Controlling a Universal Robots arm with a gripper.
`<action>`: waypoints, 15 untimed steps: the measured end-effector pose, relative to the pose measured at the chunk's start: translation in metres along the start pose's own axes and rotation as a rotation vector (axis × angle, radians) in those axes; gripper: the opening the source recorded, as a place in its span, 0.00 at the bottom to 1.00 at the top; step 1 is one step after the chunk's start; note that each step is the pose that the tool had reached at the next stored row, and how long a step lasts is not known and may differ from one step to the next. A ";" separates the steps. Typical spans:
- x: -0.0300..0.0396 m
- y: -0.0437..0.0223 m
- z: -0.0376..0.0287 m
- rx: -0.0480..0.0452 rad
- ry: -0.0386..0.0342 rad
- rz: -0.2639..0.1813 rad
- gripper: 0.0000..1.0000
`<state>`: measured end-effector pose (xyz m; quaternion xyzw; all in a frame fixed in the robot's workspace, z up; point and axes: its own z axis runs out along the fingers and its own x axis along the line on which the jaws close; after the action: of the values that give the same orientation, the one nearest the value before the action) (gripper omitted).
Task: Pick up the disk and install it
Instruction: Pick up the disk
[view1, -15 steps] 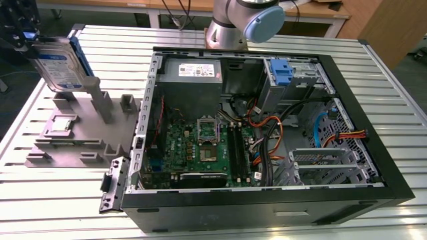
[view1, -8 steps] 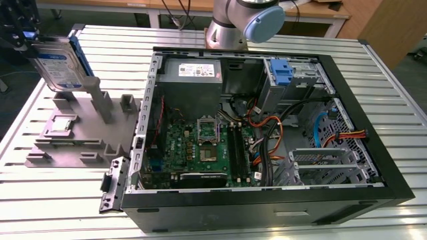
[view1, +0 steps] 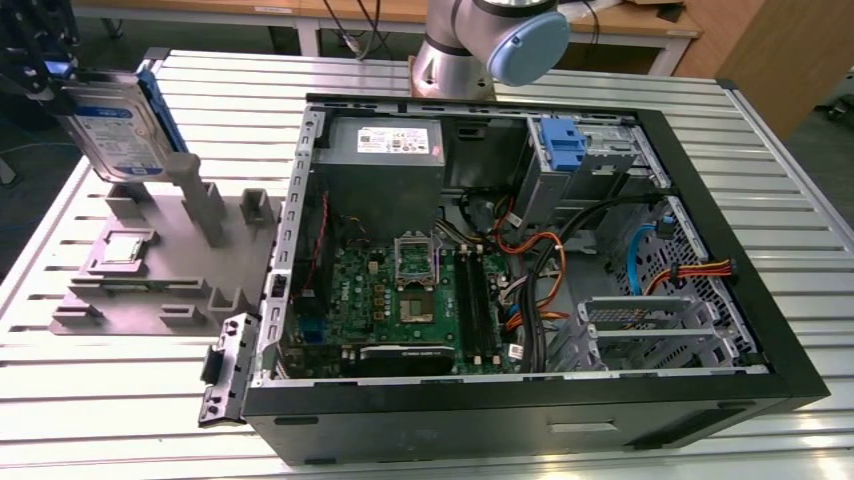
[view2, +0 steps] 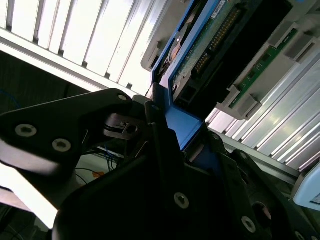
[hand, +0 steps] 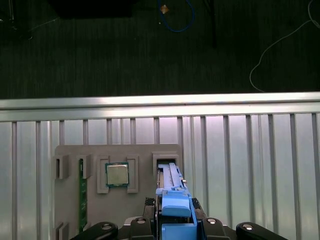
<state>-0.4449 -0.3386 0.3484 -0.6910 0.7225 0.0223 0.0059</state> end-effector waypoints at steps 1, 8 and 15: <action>0.0000 0.0000 -0.0002 0.0000 0.0000 0.000 0.37; -0.0001 0.0000 -0.0018 -0.0001 0.0001 0.000 0.37; -0.0002 0.0001 -0.0045 -0.0001 0.0003 0.000 0.37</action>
<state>-0.4449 -0.3386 0.3529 -0.6910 0.7225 0.0222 0.0058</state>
